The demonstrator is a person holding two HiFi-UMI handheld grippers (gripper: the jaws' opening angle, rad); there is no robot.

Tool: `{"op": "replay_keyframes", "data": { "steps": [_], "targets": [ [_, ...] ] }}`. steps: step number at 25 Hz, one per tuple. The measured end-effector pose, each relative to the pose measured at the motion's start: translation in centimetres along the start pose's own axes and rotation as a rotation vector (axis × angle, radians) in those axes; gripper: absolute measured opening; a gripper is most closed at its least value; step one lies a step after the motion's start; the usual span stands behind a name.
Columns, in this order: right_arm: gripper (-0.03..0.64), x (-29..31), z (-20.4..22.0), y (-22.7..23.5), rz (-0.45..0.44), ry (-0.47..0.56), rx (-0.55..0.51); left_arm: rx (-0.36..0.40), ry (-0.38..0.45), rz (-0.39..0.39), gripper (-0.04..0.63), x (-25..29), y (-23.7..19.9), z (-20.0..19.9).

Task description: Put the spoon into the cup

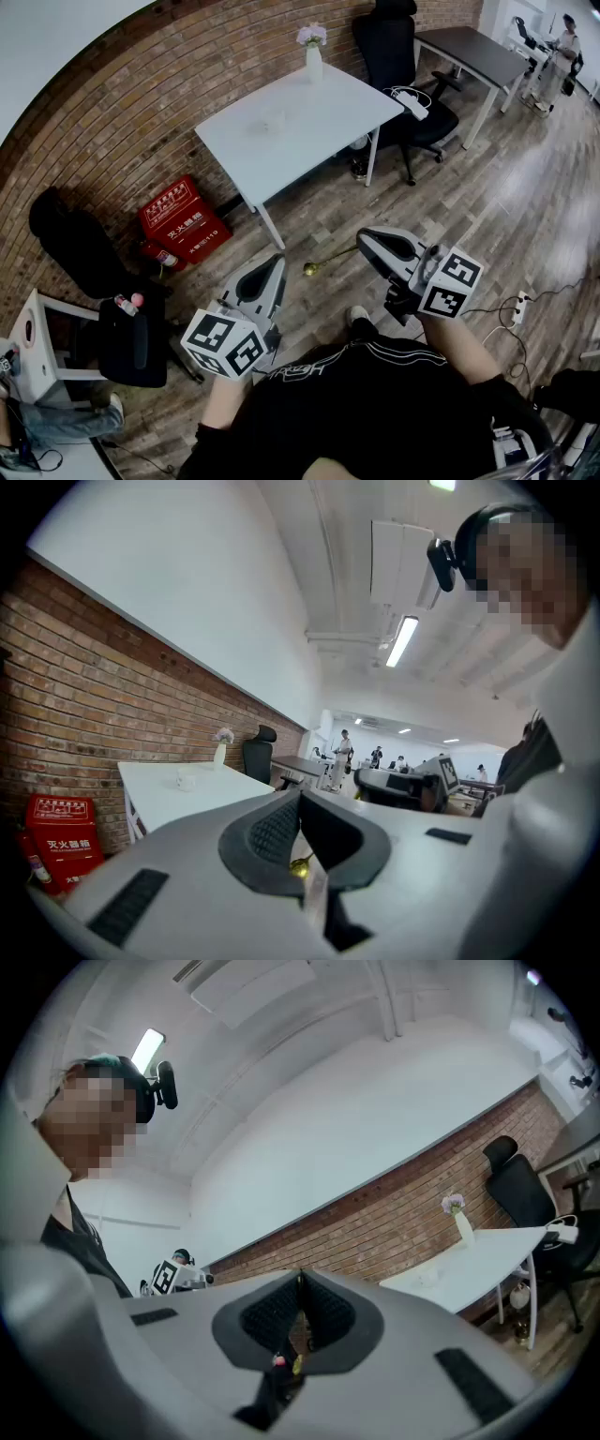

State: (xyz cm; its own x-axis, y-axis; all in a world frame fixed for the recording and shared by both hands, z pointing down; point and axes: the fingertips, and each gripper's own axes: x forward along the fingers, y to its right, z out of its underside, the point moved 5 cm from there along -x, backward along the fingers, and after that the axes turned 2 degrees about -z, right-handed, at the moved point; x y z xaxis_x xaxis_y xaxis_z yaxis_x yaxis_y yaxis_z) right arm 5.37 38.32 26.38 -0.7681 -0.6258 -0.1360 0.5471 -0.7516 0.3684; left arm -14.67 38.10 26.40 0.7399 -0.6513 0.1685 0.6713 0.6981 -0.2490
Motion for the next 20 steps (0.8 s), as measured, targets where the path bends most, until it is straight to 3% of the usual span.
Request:
{"op": "replay_keyframes", "data": {
  "steps": [10,15,20],
  "targets": [
    [-0.003,-0.1,-0.3,-0.7,0.022,-0.005,-0.018,0.0,0.001,0.024,0.005,0.0,-0.1,-0.3],
    [-0.003,-0.3,0.0,0.4,0.066,-0.026,-0.023,-0.008,-0.004,0.035,0.005,0.7,-0.4,0.0],
    [-0.003,0.6,0.0,1.9,0.055,-0.021,-0.014,-0.002,-0.013,0.027,0.005,1.9,-1.5,0.0]
  ]
}}
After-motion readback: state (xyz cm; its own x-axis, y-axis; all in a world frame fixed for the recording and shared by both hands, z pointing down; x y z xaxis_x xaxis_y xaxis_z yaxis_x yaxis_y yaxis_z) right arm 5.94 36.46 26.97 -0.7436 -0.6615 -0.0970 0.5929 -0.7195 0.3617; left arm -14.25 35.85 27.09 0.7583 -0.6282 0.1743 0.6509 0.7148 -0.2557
